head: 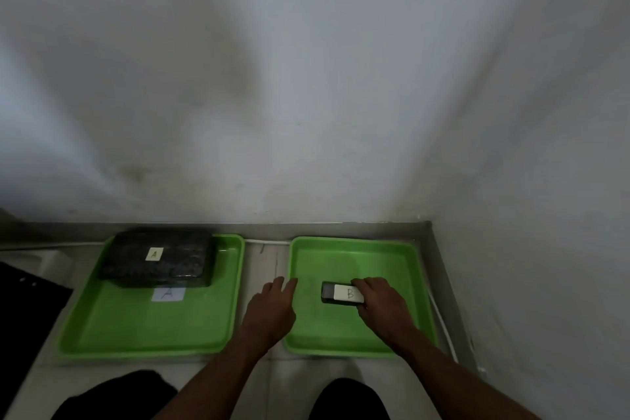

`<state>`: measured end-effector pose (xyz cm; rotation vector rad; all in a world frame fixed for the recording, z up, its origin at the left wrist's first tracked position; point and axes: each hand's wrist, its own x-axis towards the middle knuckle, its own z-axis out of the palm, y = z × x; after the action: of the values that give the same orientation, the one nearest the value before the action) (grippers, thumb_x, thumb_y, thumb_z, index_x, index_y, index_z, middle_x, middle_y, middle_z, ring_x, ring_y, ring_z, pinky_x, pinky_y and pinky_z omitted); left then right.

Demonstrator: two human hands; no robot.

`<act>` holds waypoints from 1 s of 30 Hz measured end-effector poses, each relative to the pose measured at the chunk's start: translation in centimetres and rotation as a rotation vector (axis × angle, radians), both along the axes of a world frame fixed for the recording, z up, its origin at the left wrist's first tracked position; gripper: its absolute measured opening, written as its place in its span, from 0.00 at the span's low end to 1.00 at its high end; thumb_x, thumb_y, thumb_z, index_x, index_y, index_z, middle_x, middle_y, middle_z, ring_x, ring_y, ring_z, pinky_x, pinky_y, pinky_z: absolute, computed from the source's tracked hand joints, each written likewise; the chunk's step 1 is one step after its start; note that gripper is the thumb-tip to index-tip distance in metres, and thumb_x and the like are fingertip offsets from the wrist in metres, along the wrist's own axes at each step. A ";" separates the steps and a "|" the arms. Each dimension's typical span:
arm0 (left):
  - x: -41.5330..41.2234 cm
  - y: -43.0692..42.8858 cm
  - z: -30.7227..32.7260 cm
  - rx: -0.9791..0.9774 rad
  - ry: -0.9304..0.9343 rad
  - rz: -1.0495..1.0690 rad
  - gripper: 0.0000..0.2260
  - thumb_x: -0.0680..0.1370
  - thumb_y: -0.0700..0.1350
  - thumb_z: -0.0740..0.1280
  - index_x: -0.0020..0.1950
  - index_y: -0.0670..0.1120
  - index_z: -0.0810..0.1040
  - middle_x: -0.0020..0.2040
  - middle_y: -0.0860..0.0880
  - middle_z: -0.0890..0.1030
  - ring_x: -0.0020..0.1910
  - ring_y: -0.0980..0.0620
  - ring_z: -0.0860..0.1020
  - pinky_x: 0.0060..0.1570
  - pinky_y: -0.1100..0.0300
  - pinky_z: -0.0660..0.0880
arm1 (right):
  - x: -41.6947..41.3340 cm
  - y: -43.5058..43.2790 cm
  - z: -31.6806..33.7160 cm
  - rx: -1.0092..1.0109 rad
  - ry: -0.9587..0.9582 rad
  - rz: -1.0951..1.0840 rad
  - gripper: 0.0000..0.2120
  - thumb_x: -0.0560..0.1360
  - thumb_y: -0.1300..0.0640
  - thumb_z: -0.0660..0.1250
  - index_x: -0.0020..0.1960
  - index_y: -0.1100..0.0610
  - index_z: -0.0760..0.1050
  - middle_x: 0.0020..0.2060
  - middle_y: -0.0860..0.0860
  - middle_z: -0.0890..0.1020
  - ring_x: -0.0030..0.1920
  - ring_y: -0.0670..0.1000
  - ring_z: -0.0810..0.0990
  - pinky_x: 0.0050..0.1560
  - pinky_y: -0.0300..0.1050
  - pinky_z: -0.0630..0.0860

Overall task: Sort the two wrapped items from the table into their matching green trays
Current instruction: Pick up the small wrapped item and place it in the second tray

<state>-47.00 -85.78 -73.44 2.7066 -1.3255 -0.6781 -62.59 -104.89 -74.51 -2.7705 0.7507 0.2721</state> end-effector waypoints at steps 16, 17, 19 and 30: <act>2.7 -3.2 -10.0 0.002 0.079 0.066 0.27 0.80 0.40 0.58 0.79 0.43 0.56 0.78 0.41 0.61 0.73 0.45 0.67 0.68 0.55 0.71 | 6.5 -7.1 -10.0 0.119 0.028 -0.102 0.25 0.76 0.63 0.63 0.72 0.53 0.66 0.67 0.53 0.73 0.68 0.54 0.69 0.65 0.49 0.72; 2.7 -3.1 -10.1 0.007 0.074 0.061 0.27 0.79 0.40 0.58 0.79 0.43 0.56 0.78 0.42 0.61 0.73 0.46 0.68 0.68 0.55 0.71 | 6.6 -7.1 -10.2 0.118 0.022 -0.113 0.26 0.76 0.63 0.63 0.73 0.53 0.65 0.67 0.54 0.73 0.68 0.54 0.69 0.65 0.49 0.73; 2.8 -3.1 -10.1 0.010 0.075 0.055 0.27 0.79 0.40 0.58 0.79 0.43 0.56 0.78 0.42 0.61 0.73 0.46 0.67 0.68 0.54 0.71 | 6.6 -7.0 -10.5 0.111 0.018 -0.123 0.26 0.76 0.63 0.63 0.73 0.54 0.65 0.68 0.54 0.72 0.68 0.54 0.70 0.65 0.49 0.73; 2.3 -2.9 -5.8 0.104 0.064 0.004 0.29 0.78 0.39 0.59 0.79 0.42 0.55 0.80 0.38 0.55 0.77 0.42 0.60 0.71 0.48 0.68 | 5.3 -5.2 -6.9 0.086 0.002 -0.126 0.32 0.76 0.63 0.64 0.77 0.58 0.56 0.76 0.58 0.62 0.77 0.57 0.58 0.76 0.51 0.61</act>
<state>-44.71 -88.64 -79.28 2.7405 -1.3051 -0.8482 -57.32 -110.05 -81.40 -2.6302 0.8883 0.2760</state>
